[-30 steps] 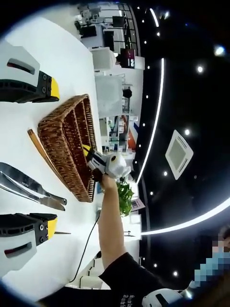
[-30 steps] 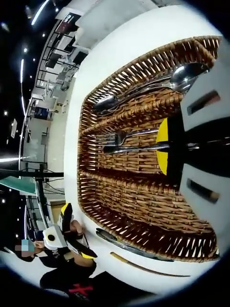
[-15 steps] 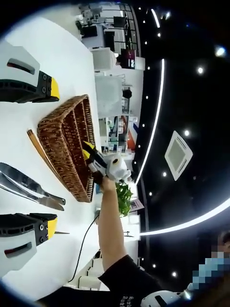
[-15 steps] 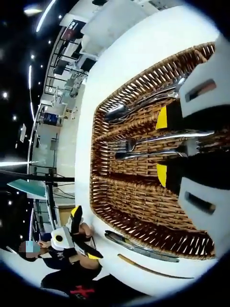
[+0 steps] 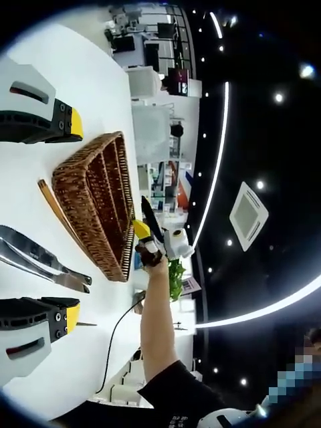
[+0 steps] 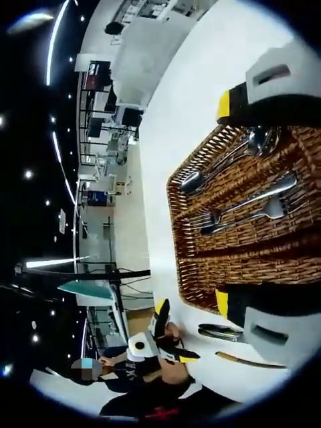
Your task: Arrange the knives, forks, and spoons in their matching storage slots by inserting each utensil handle-first until every utensil is classified and aligned in the correct compartment
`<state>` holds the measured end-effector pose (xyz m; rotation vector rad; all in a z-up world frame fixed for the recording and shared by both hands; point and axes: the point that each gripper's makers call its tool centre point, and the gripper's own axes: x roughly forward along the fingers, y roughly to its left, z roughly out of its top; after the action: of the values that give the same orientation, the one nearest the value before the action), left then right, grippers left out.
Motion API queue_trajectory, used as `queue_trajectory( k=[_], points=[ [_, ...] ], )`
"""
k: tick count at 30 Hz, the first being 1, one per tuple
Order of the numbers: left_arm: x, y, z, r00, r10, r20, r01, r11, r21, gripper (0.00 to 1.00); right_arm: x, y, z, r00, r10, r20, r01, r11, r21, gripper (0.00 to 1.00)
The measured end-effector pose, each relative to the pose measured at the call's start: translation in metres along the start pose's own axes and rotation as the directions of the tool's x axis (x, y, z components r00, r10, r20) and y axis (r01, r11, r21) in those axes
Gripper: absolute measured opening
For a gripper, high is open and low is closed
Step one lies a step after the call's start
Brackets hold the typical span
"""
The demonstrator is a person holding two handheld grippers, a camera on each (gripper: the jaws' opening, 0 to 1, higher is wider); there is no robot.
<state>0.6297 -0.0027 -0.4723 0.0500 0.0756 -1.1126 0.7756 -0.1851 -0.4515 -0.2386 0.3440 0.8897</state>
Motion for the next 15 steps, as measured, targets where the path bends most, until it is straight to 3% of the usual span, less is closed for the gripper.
queue_trajectory(
  k=[3, 7, 15],
  points=[
    [0.0, -0.001, -0.001, 1.0, 0.0, -0.003, 0.0, 1.0, 0.001, 1.0, -0.011, 0.001, -0.004, 0.997, -0.068, 0.025, 0.069, 0.997, -0.038, 1.0],
    [0.001, 0.0, -0.001, 1.0, 0.004, -0.003, -0.004, 1.0, 0.005, 1.0, -0.028, 0.0, -0.013, 0.989, -0.142, 0.046, 0.143, 0.99, -0.018, 1.0],
    [0.0, 0.001, 0.008, 0.999, 0.022, 0.036, -0.024, 0.999, 0.037, 1.0, -0.06, 0.021, -0.028, 0.968, -0.226, 0.106, 0.227, 0.974, -0.003, 1.0]
  ],
)
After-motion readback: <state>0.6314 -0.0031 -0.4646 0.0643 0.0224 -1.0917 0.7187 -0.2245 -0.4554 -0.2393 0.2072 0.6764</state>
